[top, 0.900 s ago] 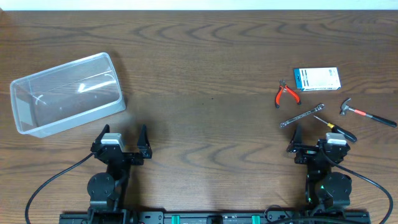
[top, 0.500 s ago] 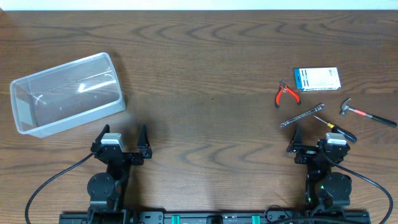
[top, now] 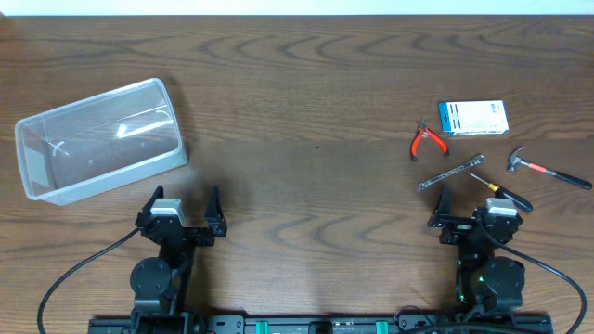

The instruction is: Pack container

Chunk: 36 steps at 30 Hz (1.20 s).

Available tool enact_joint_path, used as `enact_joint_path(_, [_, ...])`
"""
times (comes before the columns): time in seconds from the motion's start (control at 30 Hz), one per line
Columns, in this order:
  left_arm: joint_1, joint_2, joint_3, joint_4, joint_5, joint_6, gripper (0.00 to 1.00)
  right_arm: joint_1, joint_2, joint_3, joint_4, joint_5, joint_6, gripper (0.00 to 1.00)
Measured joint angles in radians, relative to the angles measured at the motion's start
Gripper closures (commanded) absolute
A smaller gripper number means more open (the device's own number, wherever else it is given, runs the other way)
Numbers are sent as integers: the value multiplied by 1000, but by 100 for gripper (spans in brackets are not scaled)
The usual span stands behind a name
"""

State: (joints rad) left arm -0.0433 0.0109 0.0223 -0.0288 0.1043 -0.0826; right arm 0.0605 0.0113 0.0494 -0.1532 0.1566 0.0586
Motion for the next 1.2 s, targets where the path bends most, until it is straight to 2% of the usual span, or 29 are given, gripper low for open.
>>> enact_joint_path(0.5, [0,0,0,0,0,0,2,0,0,0,0,-4,64,1])
enact_joint_path(0.8, [0,0,1,-1,1,0,2,0,14,0,-3,-70,69,1])
enact_joint_path(0.93, [0,8,23,-32,13,-45,2,0,55,5,-7,-88,69,1])
enact_joint_path(1.03, [0,69,72,-53,21,-93,2,0,128,47,-24,-111,71,1])
enact_joint_path(1.2, [0,296,291,-138,27,-132,2,0,323,232,-86,-166,71,1])
